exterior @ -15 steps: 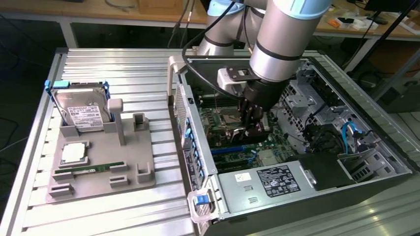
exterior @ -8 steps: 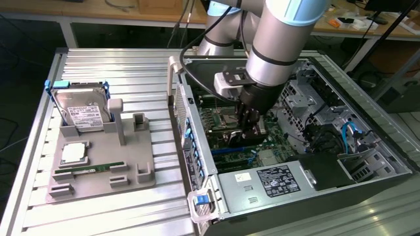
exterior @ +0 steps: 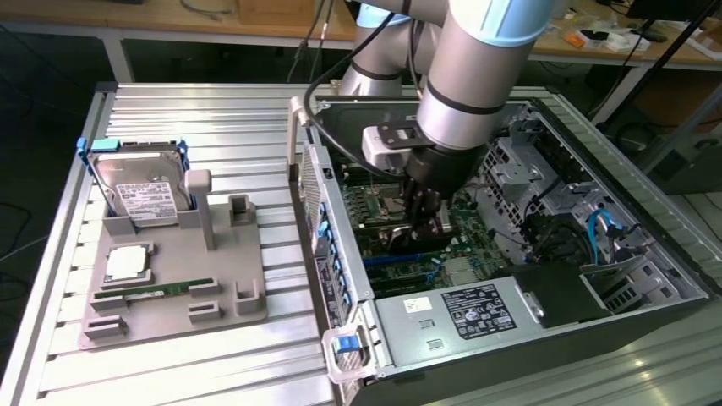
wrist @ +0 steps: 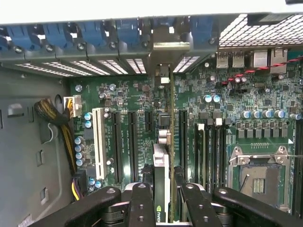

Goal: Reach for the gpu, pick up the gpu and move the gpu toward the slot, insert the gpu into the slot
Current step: 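Insert the gpu into the slot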

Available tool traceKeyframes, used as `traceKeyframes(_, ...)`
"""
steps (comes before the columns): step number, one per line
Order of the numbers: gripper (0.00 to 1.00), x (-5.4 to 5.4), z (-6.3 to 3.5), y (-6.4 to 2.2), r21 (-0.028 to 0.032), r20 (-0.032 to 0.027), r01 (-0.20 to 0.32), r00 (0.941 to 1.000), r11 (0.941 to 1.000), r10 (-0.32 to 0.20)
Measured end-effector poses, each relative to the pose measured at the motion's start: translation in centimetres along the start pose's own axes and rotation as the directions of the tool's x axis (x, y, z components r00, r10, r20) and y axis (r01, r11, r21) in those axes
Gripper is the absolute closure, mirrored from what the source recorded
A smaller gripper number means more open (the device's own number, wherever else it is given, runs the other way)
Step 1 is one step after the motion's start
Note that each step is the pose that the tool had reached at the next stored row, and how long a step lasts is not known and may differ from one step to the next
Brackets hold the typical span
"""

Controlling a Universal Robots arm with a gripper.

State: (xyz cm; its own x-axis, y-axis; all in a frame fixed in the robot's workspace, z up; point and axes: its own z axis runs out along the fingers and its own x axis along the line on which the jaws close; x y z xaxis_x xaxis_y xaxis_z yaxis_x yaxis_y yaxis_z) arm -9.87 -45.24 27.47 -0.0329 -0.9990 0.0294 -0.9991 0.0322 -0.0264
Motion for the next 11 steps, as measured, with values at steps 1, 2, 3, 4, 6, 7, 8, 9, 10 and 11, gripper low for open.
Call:
traceKeyframes(1, 0.73, 0.00, 0.01, 0.04, 0.0001, 0.0001, 0.000, 1.0000, 1.0000, 0.000)
traceKeyframes(2, 0.73, 0.00, 0.01, 0.05, 0.0001, 0.0001, 0.000, 1.0000, 1.0000, 0.000)
traceKeyframes(3, 0.73, 0.00, 0.00, 0.05, 0.0000, 0.0001, 0.000, 1.0000, 1.0000, 0.000)
traceKeyframes(4, 0.73, 0.00, 0.01, 0.05, 0.0000, 0.0001, 0.000, 1.0000, 1.0000, 0.000)
traceKeyframes(6, 0.73, 0.00, 0.01, 0.06, 0.0001, 0.0001, 0.000, 1.0000, 1.0000, 0.000)
traceKeyframes(7, 0.73, 0.00, 0.01, 0.09, 0.0001, 0.0002, 0.000, 1.0000, 1.0000, 0.000)
traceKeyframes(8, 0.73, 0.00, 0.02, 0.12, 0.0001, 0.0001, 0.000, 1.0000, 1.0000, 0.000)
traceKeyframes(9, 0.73, 0.00, 0.02, 0.12, 0.0000, 0.0000, 0.000, 1.0000, 1.0000, 0.000)
traceKeyframes(10, 0.73, 0.01, 0.03, 0.12, 0.0000, 0.0000, 0.000, 1.0000, 1.0000, 0.000)
traceKeyframes(11, 0.73, 0.01, 0.03, 0.13, 0.0000, -0.0001, 0.000, 1.0000, 1.0000, 0.000)
